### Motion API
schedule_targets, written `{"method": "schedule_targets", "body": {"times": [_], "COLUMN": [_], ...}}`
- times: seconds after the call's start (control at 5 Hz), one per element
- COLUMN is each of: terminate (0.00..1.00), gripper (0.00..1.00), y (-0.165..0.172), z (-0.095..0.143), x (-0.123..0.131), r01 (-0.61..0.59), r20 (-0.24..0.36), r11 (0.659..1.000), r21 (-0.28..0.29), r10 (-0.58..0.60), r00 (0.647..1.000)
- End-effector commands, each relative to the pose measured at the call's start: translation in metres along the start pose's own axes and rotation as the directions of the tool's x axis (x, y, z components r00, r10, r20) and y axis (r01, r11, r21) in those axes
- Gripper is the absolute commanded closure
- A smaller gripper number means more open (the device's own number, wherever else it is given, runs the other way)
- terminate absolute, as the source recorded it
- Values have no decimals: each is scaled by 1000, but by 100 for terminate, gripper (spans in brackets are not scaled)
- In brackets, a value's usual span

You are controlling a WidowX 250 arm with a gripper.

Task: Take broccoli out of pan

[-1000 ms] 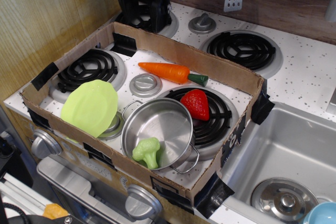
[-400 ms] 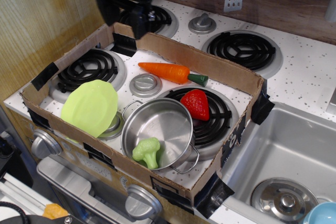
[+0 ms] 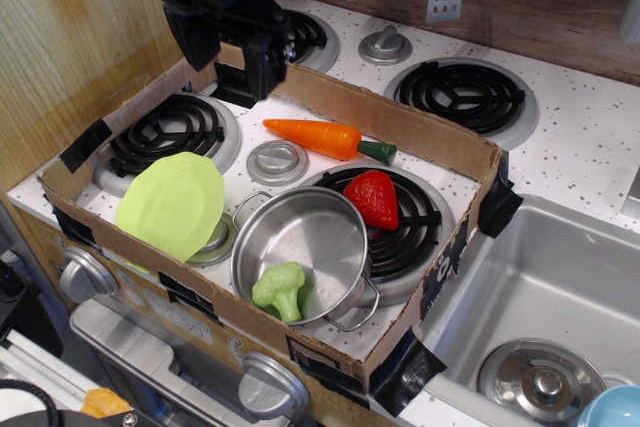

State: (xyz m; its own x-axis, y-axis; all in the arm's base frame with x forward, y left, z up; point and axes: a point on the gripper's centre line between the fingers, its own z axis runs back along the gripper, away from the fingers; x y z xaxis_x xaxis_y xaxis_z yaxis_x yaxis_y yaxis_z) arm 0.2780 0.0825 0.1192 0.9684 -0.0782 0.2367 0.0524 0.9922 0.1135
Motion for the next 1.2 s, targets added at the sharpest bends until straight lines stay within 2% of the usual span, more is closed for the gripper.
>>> {"method": "schedule_targets", "body": {"times": [0.0, 0.2, 0.6, 0.8, 1.0], "terminate": [0, 0, 0, 0, 0], "gripper": [0, 0, 0, 0, 0], "y": [-27, -45, -79, -93, -89], "z": [4, 0, -21, -32, -44], "x": [-22, -33, -70, -79, -83], "r01": [301, 398, 367, 346, 337], "r20": [107, 117, 132, 130, 141], "r11": [953, 916, 925, 936, 941], "r21": [31, -46, -100, -70, -44], "r10": [-303, -391, -353, -335, -328], "r00": [947, 913, 926, 933, 934]}}
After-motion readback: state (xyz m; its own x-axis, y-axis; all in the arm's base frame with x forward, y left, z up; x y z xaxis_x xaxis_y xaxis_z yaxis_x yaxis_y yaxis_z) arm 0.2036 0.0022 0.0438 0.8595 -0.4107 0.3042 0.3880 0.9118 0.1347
